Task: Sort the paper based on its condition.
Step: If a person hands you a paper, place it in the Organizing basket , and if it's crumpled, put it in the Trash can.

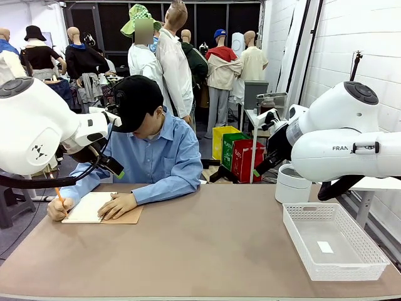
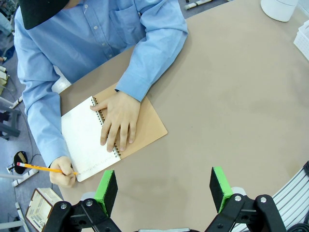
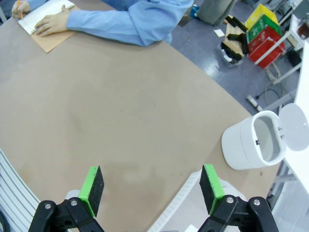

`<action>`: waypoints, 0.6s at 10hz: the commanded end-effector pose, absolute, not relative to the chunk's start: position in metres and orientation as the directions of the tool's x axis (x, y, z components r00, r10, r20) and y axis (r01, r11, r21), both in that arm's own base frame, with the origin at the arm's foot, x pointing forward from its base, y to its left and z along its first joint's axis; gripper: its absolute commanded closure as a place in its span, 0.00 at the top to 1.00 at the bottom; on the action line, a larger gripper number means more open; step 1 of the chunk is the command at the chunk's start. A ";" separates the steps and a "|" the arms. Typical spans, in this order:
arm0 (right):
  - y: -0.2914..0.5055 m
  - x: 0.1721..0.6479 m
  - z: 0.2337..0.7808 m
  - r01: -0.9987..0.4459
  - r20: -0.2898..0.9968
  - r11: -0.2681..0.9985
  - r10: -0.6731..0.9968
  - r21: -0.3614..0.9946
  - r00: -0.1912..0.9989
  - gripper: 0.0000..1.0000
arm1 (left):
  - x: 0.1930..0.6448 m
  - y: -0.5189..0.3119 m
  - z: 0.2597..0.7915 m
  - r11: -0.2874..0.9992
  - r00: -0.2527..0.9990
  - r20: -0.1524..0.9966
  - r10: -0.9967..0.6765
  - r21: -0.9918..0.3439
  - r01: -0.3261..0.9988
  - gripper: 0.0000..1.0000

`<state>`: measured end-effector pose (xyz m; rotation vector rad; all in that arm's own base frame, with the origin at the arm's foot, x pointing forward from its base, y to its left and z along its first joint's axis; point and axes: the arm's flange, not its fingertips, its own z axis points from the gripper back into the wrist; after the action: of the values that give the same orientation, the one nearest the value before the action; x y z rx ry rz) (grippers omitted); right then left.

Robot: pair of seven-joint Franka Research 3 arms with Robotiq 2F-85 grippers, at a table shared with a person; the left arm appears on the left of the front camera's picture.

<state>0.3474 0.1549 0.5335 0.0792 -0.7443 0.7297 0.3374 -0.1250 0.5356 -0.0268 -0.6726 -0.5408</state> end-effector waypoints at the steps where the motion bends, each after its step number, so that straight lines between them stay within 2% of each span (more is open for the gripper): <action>1: 0.154 0.348 0.533 -0.633 0.644 0.754 0.575 -0.177 0.505 1.00 | 0.337 -0.125 0.534 0.862 0.654 0.593 -0.469 0.147 0.485 1.00; 6: 0.154 0.348 0.533 -0.633 0.644 0.754 0.575 -0.177 0.505 1.00 | 0.337 -0.125 0.534 0.862 0.654 0.593 -0.469 0.147 0.485 1.00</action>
<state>0.3474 0.1549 0.5335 0.0792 -0.7443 0.7297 0.3374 -0.1250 0.5356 -0.0268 -0.6726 -0.5408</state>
